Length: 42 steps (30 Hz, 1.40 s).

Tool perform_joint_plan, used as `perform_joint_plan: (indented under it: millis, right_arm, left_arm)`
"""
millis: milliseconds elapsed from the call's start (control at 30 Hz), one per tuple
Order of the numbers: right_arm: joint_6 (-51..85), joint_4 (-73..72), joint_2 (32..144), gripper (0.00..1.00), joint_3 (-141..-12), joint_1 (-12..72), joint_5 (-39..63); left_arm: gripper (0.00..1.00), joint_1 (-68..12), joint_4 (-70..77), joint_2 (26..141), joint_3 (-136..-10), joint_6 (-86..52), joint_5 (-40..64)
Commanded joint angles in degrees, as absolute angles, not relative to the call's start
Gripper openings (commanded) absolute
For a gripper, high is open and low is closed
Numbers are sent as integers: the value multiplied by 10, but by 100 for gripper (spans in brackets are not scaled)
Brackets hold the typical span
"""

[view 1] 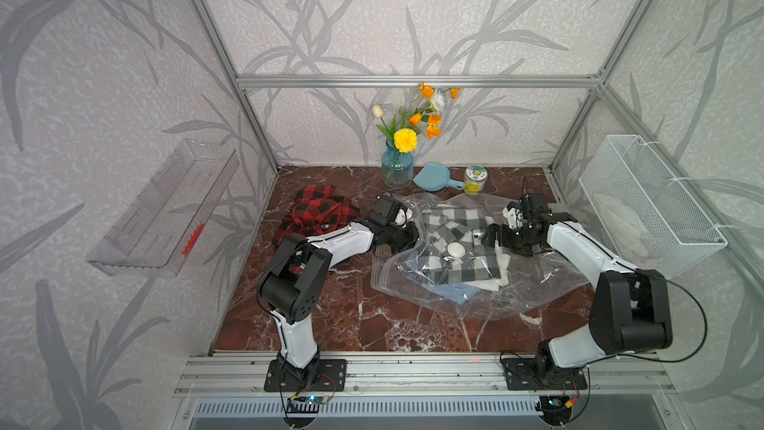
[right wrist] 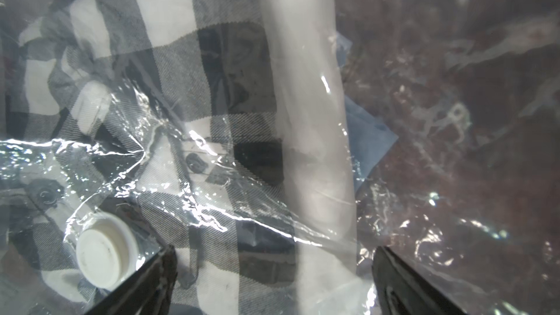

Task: Take the shirt out of the vacuum bag
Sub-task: Take out the shirt from the vacuum bag.

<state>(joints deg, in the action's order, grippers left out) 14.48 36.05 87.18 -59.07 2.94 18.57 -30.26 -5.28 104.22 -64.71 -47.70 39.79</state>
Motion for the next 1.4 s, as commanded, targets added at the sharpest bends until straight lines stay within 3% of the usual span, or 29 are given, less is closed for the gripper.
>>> perform_joint_plan:
  millis: [0, 333, 900, 1367]
  right_arm:
    - [133, 366, 869, 100, -591, 26, 187]
    - [131, 367, 873, 100, -590, 27, 188]
    - [129, 368, 876, 100, -591, 26, 191]
    - [126, 372, 878, 100, -595, 26, 191]
  left_arm:
    - [48, -305, -35, 1040, -645, -474, 394]
    - [50, -328, -90, 999, -650, -486, 416]
    - [52, -354, -117, 940, -556, -511, 415]
    - [54, -372, -3, 922, -507, -607, 460]
